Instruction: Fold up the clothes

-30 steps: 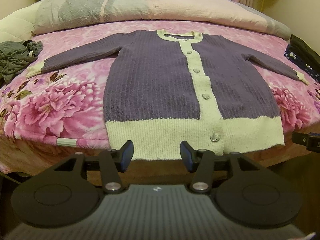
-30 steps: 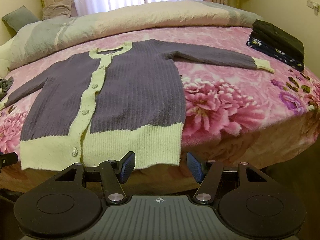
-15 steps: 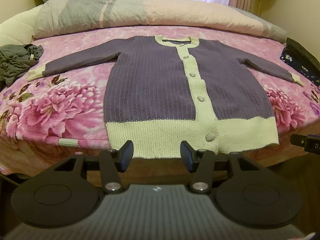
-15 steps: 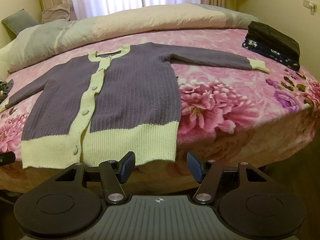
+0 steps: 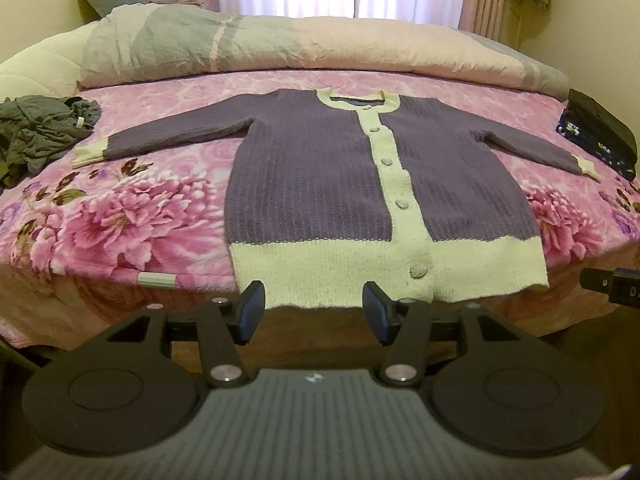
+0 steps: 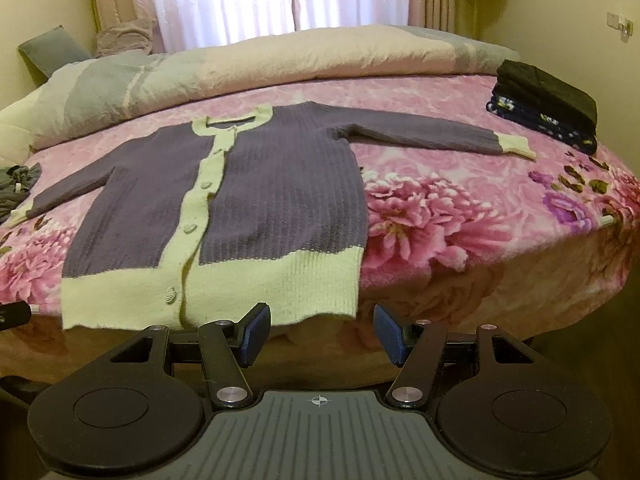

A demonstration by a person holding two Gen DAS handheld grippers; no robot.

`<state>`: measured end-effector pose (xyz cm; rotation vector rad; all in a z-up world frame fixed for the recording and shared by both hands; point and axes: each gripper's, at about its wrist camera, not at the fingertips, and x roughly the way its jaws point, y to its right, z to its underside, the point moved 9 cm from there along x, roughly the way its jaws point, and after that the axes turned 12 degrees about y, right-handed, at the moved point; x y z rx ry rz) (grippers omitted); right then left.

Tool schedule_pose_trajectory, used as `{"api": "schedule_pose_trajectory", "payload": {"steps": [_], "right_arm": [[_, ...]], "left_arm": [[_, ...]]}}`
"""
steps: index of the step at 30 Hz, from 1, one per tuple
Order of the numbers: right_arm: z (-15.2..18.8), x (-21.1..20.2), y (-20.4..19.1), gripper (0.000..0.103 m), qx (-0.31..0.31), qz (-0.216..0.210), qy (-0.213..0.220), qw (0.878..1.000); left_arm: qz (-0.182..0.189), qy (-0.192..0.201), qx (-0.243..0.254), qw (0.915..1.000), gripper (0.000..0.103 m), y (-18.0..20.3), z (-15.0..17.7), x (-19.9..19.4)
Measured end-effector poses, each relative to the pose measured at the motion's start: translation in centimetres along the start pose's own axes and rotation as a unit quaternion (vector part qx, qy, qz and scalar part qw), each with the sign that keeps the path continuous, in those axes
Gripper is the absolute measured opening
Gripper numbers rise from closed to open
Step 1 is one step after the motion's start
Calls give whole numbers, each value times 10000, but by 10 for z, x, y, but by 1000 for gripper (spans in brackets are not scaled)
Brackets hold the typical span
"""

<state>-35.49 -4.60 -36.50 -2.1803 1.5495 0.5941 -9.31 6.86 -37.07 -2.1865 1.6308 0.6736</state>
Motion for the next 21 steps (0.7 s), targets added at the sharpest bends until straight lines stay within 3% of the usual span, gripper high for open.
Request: {"api": "schedule_pose_trajectory", "payload": {"steps": [11, 21], "right_arm": [[2, -19, -19, 61, -171, -232, 162, 9995], [-1, -19, -26, 61, -247, -311, 207, 9990]], "left_arm": [[-155, 140, -116, 9997, 50, -18, 7, -25], [-339, 129, -232, 9991, 50, -36, 6, -24]]}}
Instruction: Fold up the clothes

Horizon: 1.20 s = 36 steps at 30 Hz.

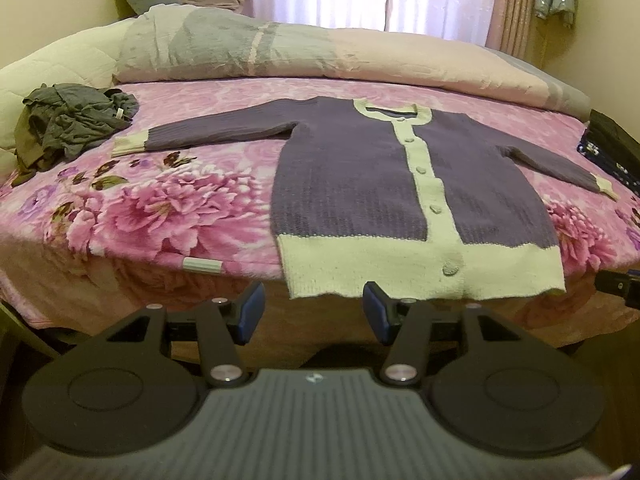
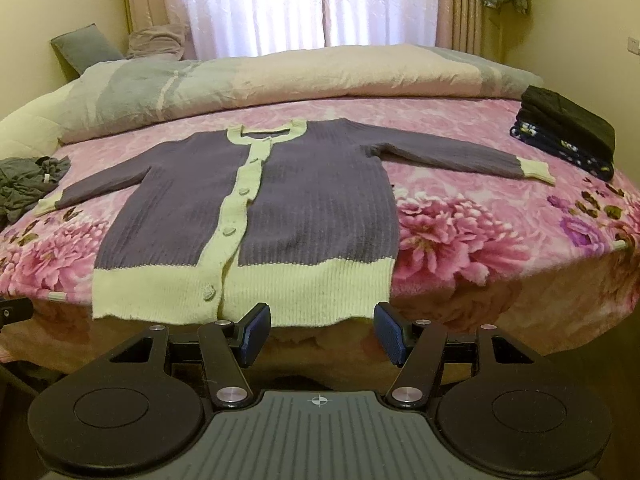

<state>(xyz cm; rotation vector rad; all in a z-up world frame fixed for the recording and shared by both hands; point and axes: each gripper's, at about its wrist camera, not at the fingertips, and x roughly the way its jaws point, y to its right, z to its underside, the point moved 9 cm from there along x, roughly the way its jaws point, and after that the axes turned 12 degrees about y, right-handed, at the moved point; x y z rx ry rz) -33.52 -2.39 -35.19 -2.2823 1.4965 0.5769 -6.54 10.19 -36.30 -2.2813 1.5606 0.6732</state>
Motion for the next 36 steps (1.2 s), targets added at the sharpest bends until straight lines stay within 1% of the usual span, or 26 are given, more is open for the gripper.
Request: {"api": "schedule_pose_trajectory", "payload": {"steps": [5, 11, 16, 21, 23, 27, 31, 36], "right_arm": [[-3, 6, 4, 61, 33, 26, -32, 10000], [-11, 22, 19, 61, 250, 73, -36, 9997], [-19, 42, 40, 61, 504, 214, -156, 9984], [-25, 68, 66, 61, 725, 255, -213, 9968], [-26, 79, 80, 61, 853, 295, -219, 9957], [-30, 98, 109, 61, 1273, 472, -289, 9903], [-38, 114, 130, 61, 1681, 608, -319, 9834], [-41, 140, 146, 61, 1897, 813, -487, 9773]], "left_arm": [[42, -30, -29, 10000, 50, 0, -4, 7], [212, -40, -271, 9994, 50, -3, -16, 25], [355, -107, -534, 9979, 50, -7, -31, 47], [474, -75, -1039, 9934, 50, -20, -50, 75], [437, -85, -1270, 9909, 50, -31, -57, 87], [231, -132, -1586, 9870, 50, -55, -66, 115], [68, -296, -2020, 9789, 49, -79, -69, 143], [-141, -361, -2228, 9741, 49, -100, -70, 174]]}}
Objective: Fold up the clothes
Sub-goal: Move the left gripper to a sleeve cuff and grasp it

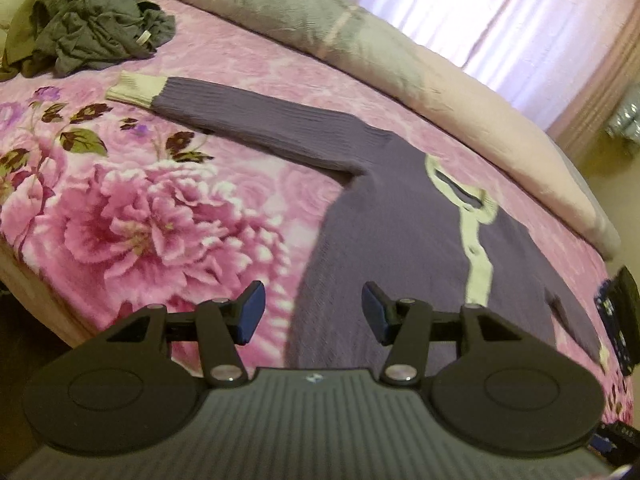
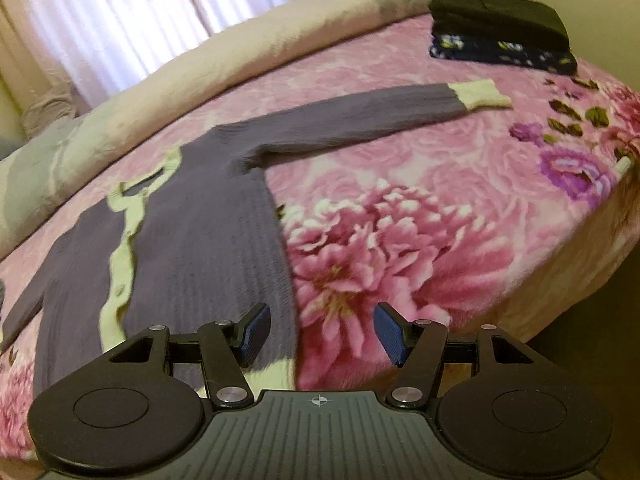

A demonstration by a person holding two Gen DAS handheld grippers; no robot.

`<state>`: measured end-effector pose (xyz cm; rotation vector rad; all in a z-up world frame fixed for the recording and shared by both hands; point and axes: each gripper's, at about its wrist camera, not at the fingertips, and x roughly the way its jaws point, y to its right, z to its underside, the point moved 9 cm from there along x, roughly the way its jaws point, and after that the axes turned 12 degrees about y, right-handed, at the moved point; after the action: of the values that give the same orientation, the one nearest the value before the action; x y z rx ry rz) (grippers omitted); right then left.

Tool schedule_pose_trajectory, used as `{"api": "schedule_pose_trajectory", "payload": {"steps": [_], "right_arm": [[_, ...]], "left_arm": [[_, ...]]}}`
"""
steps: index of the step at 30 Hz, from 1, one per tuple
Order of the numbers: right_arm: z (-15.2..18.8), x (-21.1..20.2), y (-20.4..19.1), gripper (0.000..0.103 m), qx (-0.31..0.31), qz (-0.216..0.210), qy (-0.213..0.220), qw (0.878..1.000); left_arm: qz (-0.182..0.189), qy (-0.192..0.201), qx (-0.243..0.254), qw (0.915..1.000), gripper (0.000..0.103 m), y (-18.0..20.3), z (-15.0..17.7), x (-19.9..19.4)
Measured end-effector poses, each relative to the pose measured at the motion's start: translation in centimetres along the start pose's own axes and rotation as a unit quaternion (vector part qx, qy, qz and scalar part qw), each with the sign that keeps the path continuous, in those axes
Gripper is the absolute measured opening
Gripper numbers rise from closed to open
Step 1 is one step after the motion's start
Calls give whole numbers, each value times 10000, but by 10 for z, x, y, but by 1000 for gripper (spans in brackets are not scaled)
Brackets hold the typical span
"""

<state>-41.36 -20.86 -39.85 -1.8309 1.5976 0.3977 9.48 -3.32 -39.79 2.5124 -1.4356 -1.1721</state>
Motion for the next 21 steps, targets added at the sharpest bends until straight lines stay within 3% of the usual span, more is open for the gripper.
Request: {"api": "schedule_pose_trajectory", "payload": {"steps": [6, 11, 14, 18, 21], "right_arm": [[-6, 37, 7, 61, 235, 189, -64, 9995], [-12, 72, 7, 61, 1149, -234, -38, 9931], [-28, 92, 4, 61, 1385, -318, 88, 9898], [-45, 118, 4, 61, 1441, -227, 173, 9891], [-54, 133, 5, 61, 1476, -173, 202, 9887]], "left_arm": [[-299, -10, -444, 9986, 47, -36, -6, 43], [-360, 10, -1193, 9922, 44, -68, -12, 79], [-409, 154, -1569, 9866, 44, -84, -27, 101], [-481, 468, -2167, 9739, 45, -107, -54, 134], [-611, 720, -2799, 9554, 45, -130, -74, 161]]}}
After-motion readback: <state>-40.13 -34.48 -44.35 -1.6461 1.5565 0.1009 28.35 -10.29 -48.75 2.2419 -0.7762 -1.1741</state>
